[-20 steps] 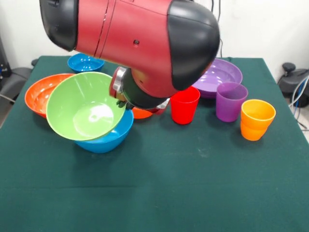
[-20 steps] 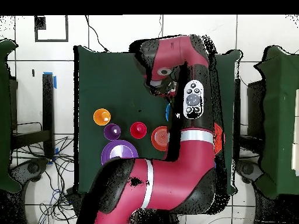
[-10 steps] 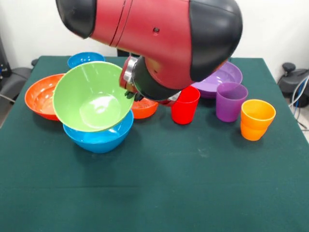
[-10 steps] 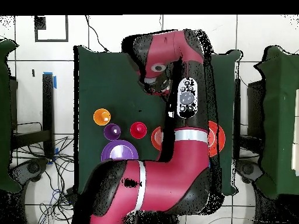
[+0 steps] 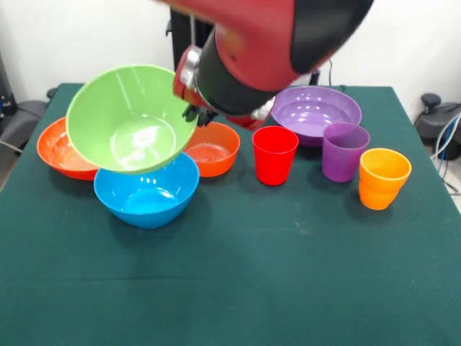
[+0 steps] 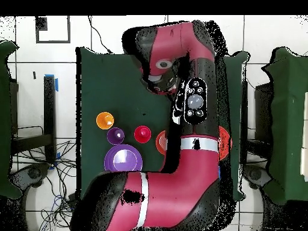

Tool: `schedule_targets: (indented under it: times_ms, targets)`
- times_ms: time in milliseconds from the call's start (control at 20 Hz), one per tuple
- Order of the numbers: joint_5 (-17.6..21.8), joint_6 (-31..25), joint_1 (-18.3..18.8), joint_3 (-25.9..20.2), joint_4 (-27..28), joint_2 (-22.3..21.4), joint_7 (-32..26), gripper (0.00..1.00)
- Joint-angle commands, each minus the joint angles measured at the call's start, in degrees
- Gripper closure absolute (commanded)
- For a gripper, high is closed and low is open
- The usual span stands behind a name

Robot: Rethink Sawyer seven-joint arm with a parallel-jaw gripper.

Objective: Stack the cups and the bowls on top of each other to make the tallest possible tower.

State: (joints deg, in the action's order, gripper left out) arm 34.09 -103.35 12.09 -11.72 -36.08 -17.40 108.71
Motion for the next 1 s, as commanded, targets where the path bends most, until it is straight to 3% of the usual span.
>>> schedule_targets:
  times_ms: [50, 500, 700, 800, 850, 1000]
  targets:
    - [0.6, -3.7, -0.7, -0.9, -6.4, -7.1, -17.9, 1.00]
    - [-0.3, -5.0, -0.8, 0.1, -7.8, -10.9, -14.5, 1.00]
    - [-1.5, -0.1, -0.8, 1.5, -14.1, -14.0, -11.1, 1.00]
    - [-0.9, 2.9, -0.8, 1.6, -15.3, -13.2, -10.4, 1.00]
    - [0.2, 5.1, -0.7, 1.1, -13.9, -10.2, -9.6, 1.00]
    - [1.4, 7.2, -1.2, 1.8, -14.8, -9.8, -7.8, 1.00]
